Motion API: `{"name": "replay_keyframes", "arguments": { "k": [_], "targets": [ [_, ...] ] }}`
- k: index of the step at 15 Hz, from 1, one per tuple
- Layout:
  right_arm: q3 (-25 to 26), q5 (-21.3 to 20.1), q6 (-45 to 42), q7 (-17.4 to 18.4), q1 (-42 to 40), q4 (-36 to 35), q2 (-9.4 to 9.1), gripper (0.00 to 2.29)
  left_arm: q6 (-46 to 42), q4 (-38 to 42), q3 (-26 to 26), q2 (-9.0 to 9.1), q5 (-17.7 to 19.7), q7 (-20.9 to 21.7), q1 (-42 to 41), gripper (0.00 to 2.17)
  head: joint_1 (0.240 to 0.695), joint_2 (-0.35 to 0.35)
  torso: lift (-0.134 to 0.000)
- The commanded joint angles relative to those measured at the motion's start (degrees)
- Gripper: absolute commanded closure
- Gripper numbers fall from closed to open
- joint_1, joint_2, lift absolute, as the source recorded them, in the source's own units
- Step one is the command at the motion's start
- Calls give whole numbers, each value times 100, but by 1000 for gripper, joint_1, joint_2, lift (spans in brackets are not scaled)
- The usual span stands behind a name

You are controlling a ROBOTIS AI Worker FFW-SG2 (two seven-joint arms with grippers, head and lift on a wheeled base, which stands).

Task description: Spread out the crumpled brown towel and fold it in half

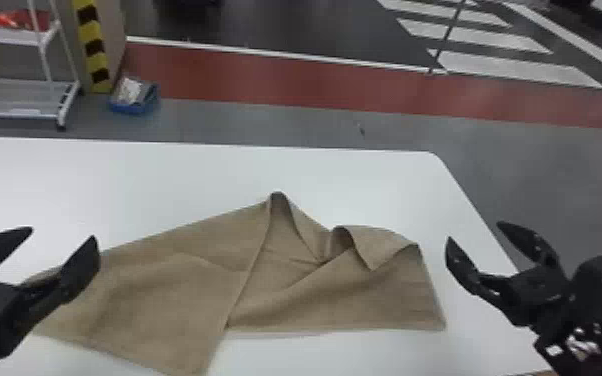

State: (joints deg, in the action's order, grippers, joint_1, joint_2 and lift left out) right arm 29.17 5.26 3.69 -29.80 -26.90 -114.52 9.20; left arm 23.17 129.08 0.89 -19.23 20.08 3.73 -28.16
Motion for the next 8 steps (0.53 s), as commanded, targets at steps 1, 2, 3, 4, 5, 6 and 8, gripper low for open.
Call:
{"name": "replay_keyframes", "arguments": {
  "k": [1,2,3,4,5,6,8],
  "targets": [
    [-51,1,-3,1,-8,17,-15,80,-36,188,16,-37,66,400,-348,39,695,-250,-123],
    [-60,27,14,1,-8,26,-59,80,-36,223,-1,-99,58,752,-462,39,695,-271,-123],
    [-16,124,67,10,-26,35,-120,80,-36,214,-36,-160,58,927,-533,39,695,-284,-123],
    [177,361,32,62,-43,123,-252,83,-18,206,-98,-195,-13,945,-594,39,695,-300,-123],
    [335,467,-21,203,-43,281,-296,83,-1,197,-177,-213,-83,971,-664,39,695,-313,-123],
    [450,493,-3,423,-17,465,-287,83,-18,206,-300,-257,-101,1033,-700,46,695,-350,-123],
    [854,985,225,502,141,826,-270,83,-18,188,-827,-319,-514,1042,-708,215,695,-350,-123]
  ]
}}
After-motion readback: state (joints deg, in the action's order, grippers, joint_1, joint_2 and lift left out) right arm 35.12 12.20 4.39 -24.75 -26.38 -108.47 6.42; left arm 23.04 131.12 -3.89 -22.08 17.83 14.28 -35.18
